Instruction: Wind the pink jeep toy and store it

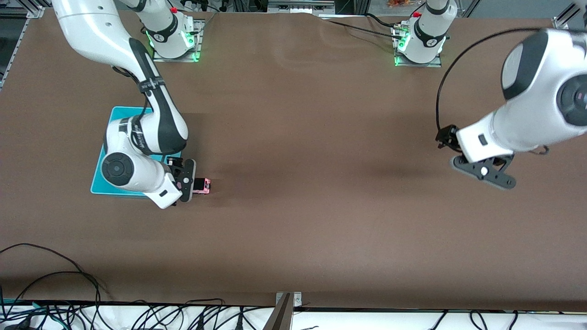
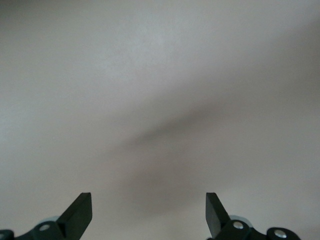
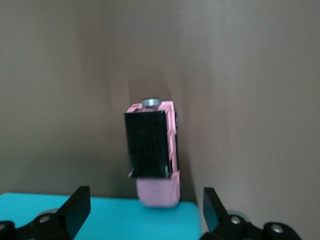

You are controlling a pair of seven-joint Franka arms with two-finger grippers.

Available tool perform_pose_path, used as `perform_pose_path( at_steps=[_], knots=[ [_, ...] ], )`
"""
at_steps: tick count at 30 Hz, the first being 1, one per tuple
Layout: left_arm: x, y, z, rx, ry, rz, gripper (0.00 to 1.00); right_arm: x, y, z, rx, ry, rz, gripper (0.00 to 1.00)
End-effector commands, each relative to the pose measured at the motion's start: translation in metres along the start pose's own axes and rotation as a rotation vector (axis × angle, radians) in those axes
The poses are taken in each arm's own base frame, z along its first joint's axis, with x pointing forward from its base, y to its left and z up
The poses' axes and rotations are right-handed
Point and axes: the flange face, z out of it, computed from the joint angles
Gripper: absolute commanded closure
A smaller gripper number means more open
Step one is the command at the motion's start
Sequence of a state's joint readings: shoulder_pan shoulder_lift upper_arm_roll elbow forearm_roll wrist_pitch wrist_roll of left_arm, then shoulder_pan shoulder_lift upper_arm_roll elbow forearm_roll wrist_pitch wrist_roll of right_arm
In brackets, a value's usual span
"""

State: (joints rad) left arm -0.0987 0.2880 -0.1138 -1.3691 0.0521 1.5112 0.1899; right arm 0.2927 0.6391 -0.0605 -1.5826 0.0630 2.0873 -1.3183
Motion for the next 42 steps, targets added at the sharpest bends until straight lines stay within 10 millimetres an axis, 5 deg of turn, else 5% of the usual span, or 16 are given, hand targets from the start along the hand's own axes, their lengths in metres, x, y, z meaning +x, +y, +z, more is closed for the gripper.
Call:
perform_pose_path(
  at_steps=[1,6,11,18,23,34,39,42],
  knots=[
    [-0.050,-0.013,-0.024,0.026,0.047,-0.068,0.00,0.003,0.007,0.019,-0.020,0.014,-0.060,0.00],
    [-0.082,-0.027,-0.034,0.049,0.159,-0.112,0.00,0.010,0.005,0.035,-0.011,0.004,-0.074,0.00],
    [-0.113,-0.027,-0.016,0.044,0.194,-0.141,0.00,0.011,0.000,0.050,-0.011,0.002,-0.078,0.03],
    [-0.115,-0.015,-0.020,-0.079,0.210,-0.276,0.00,0.011,0.001,0.046,-0.010,0.001,-0.143,0.62],
    [-0.117,-0.013,-0.031,-0.076,0.193,-0.269,0.00,0.011,0.001,0.037,-0.013,0.003,-0.147,0.74],
    [-0.101,-0.008,-0.047,0.018,0.121,-0.226,0.00,0.013,0.000,-0.040,-0.033,0.027,-0.139,0.81],
    [-0.096,-0.007,-0.044,0.003,0.107,-0.224,0.00,0.003,-0.001,-0.083,-0.033,0.062,-0.110,0.81],
    [-0.091,-0.008,-0.048,-0.001,0.101,-0.224,0.00,-0.019,0.000,-0.105,-0.008,0.065,-0.077,0.81]
  ],
)
